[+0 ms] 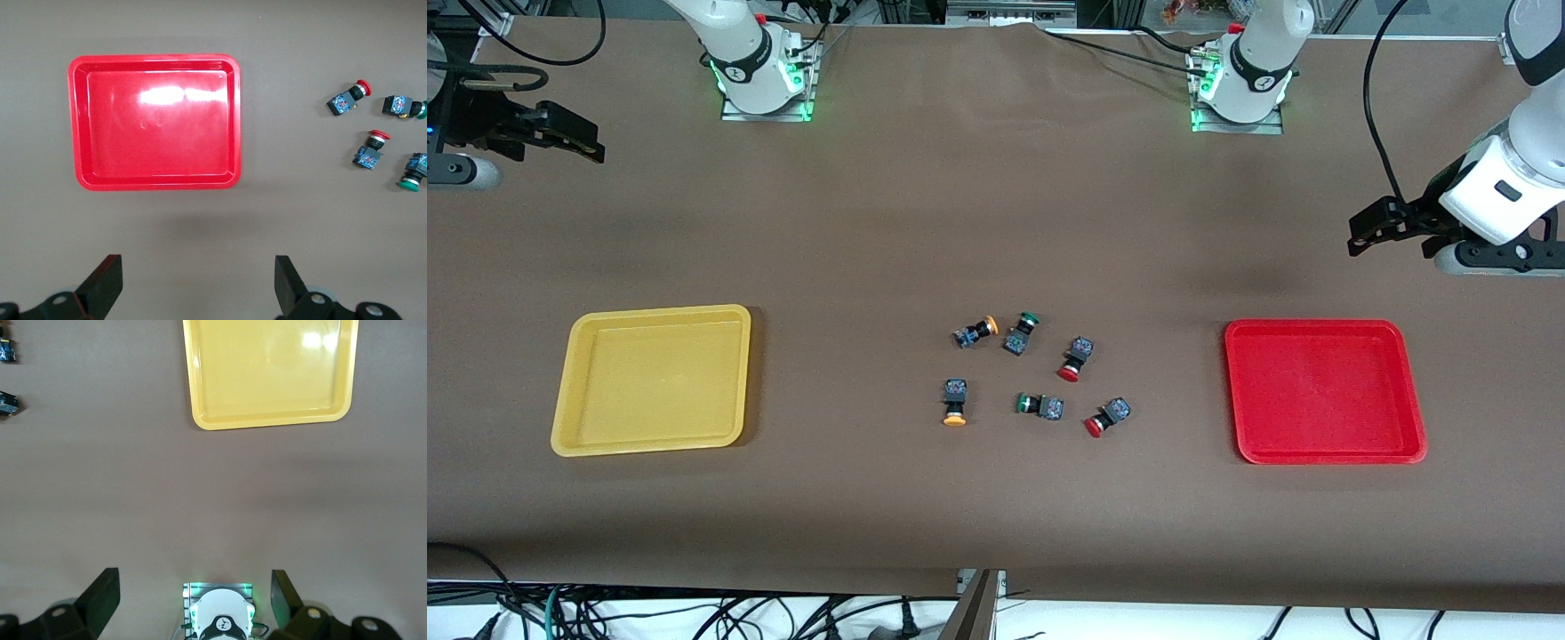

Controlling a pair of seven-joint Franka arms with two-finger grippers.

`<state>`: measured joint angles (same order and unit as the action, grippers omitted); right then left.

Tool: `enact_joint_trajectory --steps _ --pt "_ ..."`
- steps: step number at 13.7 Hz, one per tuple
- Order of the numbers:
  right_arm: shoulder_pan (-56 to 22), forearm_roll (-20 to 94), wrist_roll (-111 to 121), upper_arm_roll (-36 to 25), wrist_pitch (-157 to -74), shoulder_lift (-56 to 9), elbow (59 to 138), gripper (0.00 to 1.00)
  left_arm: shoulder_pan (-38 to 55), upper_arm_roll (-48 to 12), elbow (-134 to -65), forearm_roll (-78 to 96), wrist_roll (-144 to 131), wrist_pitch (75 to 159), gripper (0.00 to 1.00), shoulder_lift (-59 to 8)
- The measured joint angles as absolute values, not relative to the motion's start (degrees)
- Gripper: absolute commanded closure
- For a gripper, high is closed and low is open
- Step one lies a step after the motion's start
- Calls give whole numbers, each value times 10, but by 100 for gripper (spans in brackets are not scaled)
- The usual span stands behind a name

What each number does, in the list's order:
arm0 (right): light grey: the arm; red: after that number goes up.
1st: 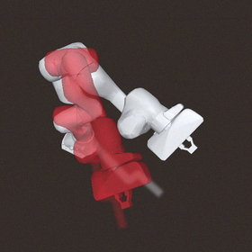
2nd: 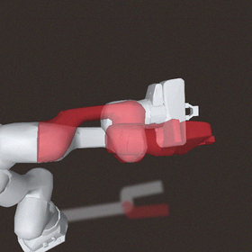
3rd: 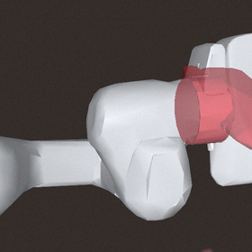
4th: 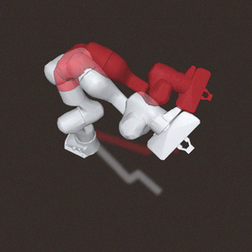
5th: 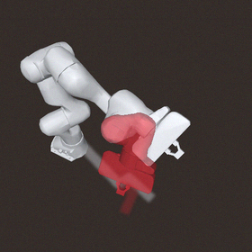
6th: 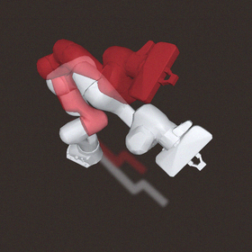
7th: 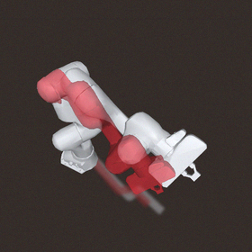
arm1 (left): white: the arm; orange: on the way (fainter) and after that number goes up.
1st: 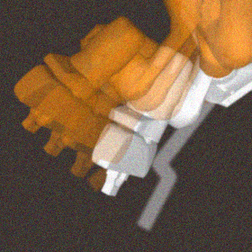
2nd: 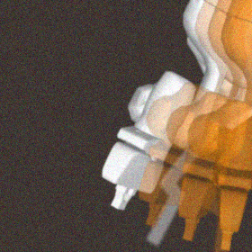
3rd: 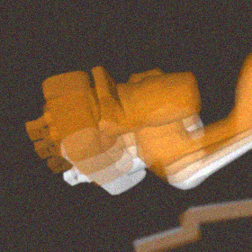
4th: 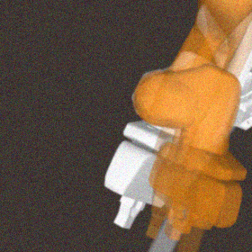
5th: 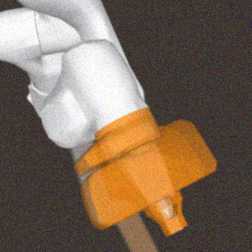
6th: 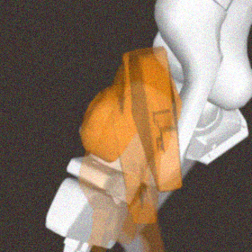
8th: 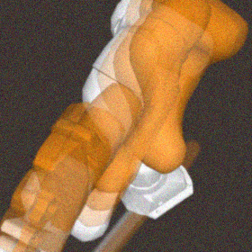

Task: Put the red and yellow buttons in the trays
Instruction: 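Move the left gripper toward the buttons while the right gripper starts reaching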

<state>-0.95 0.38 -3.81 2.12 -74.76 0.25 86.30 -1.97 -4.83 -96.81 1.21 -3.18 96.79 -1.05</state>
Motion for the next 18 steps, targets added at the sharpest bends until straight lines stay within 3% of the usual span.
enact_joint_trajectory --steps 18 --pt "-9 4 -38 21 -749 -6 862 0 -18 -52 -976 12 -30 953 0 -22"
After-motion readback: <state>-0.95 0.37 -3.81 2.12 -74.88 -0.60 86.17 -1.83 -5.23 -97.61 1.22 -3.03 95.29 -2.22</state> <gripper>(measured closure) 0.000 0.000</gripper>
